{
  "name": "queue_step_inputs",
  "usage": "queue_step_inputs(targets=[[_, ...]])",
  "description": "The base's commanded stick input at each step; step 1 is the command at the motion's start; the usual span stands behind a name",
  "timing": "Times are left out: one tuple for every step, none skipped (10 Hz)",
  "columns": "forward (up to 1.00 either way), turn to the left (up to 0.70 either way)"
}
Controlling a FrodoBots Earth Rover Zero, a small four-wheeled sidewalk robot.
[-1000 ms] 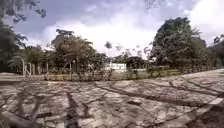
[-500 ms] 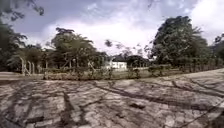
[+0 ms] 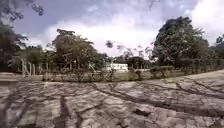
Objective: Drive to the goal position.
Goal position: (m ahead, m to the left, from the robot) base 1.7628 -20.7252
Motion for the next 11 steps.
queue_step_inputs(targets=[[0.70,0.00],[0.70,0.00],[0.70,0.00],[0.70,0.00],[0.70,0.00],[0.70,0.00],[0.70,0.00],[0.70,0.00],[0.70,0.00],[0.70,0.00],[0.70,0.00]])
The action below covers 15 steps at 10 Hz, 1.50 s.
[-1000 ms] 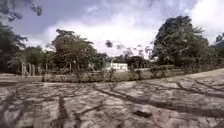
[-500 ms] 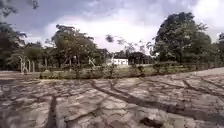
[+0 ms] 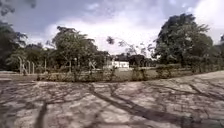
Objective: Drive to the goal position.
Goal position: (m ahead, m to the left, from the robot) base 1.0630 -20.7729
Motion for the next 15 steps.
queue_step_inputs(targets=[[0.70,0.00],[0.40,0.00],[0.03,0.00],[0.00,0.00],[0.00,0.00],[0.00,0.00],[0.00,0.00],[0.00,0.00],[0.00,-0.70],[0.00,-0.70],[0.00,-0.70],[0.00,-0.70],[0.00,-0.70],[0.00,-0.70],[0.00,-0.70]])
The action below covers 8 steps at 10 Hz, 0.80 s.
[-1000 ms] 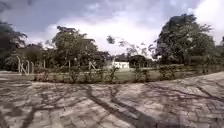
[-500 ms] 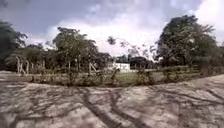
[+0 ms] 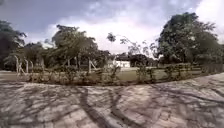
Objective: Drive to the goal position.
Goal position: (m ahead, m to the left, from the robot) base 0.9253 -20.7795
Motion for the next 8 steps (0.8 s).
queue_step_inputs(targets=[[0.00,-0.70],[0.00,-0.70],[0.00,-0.70],[0.00,-0.70],[0.00,-0.70],[0.00,-0.70],[0.00,-0.70],[0.00,-0.70]])
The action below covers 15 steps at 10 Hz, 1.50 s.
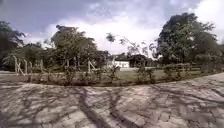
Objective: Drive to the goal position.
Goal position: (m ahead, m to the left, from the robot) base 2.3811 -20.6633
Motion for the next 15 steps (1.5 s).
queue_step_inputs(targets=[[0.00,-0.70],[0.00,-0.70],[0.00,-0.70],[0.00,-0.70],[0.00,-0.70],[0.00,-0.70],[0.00,-0.70],[0.00,-0.70],[0.00,-0.70],[0.00,-0.70],[0.00,-0.70],[0.00,-0.70],[0.00,-0.70],[0.00,-0.70],[0.00,-0.70]])
